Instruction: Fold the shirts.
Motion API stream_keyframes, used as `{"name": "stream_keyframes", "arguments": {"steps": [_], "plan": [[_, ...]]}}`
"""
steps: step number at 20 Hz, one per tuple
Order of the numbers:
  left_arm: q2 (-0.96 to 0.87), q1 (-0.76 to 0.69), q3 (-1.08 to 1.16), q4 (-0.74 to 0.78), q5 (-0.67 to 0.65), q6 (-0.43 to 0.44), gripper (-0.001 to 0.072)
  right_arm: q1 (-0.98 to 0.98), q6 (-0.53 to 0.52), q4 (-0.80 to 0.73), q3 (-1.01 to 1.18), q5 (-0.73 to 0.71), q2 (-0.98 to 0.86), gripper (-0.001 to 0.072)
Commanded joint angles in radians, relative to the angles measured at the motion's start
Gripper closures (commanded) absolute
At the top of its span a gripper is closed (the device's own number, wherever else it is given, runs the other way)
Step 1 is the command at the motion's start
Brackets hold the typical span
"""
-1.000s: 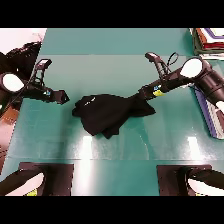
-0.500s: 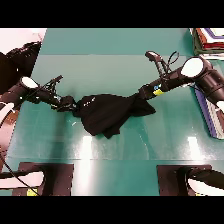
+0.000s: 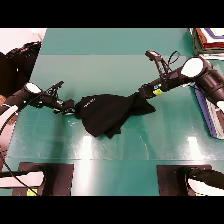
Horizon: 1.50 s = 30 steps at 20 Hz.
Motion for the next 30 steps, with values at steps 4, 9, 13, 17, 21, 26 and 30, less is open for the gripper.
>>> {"name": "stream_keyframes", "arguments": {"steps": [4,9,13,17,21,26,30], "plan": [[0.140,0.014,0.131,0.028,0.040,-0.001,0.0678,-0.076,0.001,-0.109,0.050,0.038,0.091,0.0702],[0.421,0.031,0.499,0.085,0.068,0.001,0.0678,-0.270,0.000,-0.135,0.282,0.077,0.230,0.0703],[0.576,0.031,0.786,0.087,0.093,0.002,0.0677,-0.340,-0.027,-0.135,0.473,0.078,0.320,0.0703],[0.657,0.031,0.982,0.085,0.090,0.001,0.0677,-0.343,-0.046,-0.138,0.624,0.080,0.385,0.0702],[0.694,0.031,1.075,0.064,0.074,0.000,0.0677,-0.343,-0.045,-0.138,0.724,0.112,0.419,0.0702],[0.665,0.031,1.070,0.034,-0.028,-0.027,0.0677,-0.341,-0.045,-0.133,0.621,0.121,0.457,0.0702],[0.624,0.032,0.909,0.054,-0.206,-0.047,0.0678,-0.276,-0.017,-0.127,0.429,0.230,0.418,0.0702]]}}
